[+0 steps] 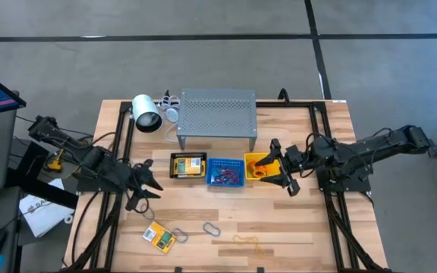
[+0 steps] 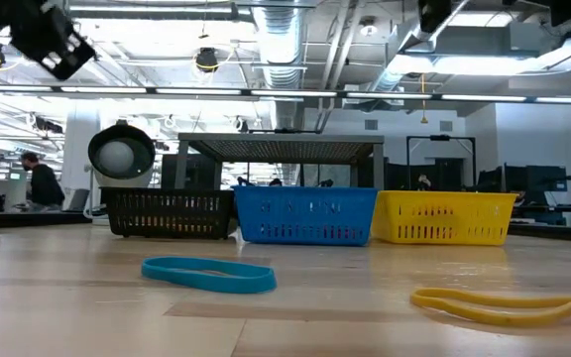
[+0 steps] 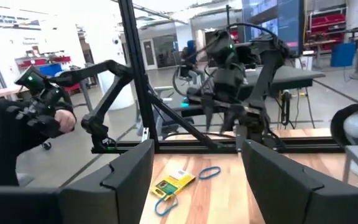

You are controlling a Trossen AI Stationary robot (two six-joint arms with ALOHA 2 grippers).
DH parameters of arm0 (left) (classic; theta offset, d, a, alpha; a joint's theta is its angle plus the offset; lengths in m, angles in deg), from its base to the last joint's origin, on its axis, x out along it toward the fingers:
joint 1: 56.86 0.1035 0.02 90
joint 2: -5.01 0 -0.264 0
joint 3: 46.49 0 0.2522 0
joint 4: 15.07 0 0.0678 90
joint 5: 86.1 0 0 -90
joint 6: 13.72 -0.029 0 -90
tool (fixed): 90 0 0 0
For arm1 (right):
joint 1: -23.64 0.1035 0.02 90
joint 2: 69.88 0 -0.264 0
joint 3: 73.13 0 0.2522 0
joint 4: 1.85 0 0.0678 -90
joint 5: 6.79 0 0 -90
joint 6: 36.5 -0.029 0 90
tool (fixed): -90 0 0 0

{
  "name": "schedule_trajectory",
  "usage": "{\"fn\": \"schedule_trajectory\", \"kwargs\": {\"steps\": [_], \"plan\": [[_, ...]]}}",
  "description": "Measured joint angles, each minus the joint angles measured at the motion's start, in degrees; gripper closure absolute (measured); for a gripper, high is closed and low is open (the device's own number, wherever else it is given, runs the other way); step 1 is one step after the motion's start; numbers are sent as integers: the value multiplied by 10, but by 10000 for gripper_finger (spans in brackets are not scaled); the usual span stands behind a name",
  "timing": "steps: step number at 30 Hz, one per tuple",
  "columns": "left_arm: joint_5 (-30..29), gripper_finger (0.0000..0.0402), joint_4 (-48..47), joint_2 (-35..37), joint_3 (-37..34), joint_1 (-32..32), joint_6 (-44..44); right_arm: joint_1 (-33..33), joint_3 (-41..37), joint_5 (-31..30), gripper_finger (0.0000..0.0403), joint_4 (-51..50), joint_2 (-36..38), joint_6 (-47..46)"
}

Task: Pick & Place Office Desk Supplies
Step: Put the blue rubber band into the blue bin

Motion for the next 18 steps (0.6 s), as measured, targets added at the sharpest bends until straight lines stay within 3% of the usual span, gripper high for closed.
{"fn": "schedule_trajectory", "kwargs": {"steps": [9,18], "plan": [[84,271,-72,-121,2,-1,33,7,0,-1,163,80,-106,-9],[141,271,-97,-244,2,-8,-12,14,0,0,163,206,-200,-22]]}}
